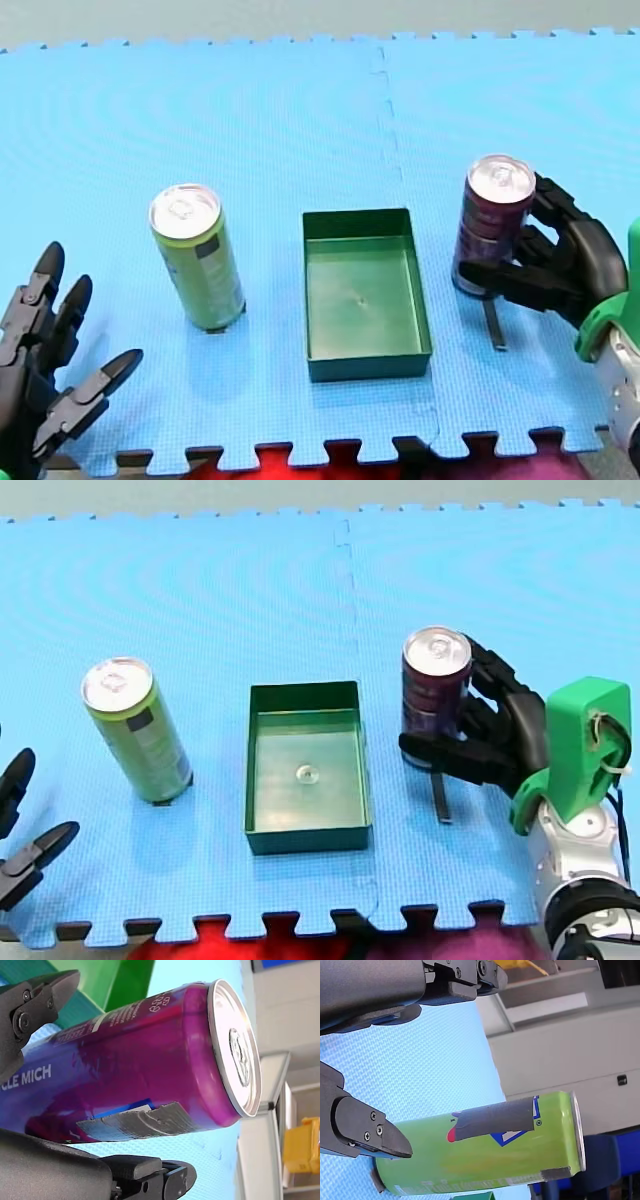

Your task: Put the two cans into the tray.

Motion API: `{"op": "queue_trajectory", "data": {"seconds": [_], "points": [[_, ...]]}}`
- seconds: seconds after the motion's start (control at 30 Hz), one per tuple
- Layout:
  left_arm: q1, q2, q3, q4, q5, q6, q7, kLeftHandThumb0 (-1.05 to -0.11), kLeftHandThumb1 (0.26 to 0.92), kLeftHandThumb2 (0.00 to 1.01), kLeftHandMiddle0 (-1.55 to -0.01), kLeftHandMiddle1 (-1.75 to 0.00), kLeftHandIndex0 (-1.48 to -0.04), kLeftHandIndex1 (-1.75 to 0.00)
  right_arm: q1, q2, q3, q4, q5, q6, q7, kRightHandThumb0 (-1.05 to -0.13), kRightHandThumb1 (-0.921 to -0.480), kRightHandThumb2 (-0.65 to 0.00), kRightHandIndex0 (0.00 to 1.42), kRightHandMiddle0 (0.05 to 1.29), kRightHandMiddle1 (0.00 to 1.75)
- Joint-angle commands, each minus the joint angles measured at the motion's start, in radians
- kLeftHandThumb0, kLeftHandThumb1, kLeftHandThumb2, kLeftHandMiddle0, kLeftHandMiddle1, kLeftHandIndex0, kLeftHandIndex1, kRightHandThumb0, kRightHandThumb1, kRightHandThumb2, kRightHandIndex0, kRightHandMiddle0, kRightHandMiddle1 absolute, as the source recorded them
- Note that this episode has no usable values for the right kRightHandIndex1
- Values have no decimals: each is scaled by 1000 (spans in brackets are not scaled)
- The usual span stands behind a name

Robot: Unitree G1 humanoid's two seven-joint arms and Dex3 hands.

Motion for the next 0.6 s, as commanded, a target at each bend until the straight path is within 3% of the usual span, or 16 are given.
{"op": "queue_trajectory", "data": {"seconds": [0.0,0.57], "points": [[1,2,4,2,-7,-7,-4,-1048,858,1,-234,-2,-132,-2,-9,0,2,0,-3,-6,-2,-827,-570,-3,208,231,1],[4,-1,12,4,-15,-15,-19,-1048,861,1,-236,-2,-133,-1,-10,0,3,2,-11,-6,-5,-818,-578,-1,228,235,1]]}}
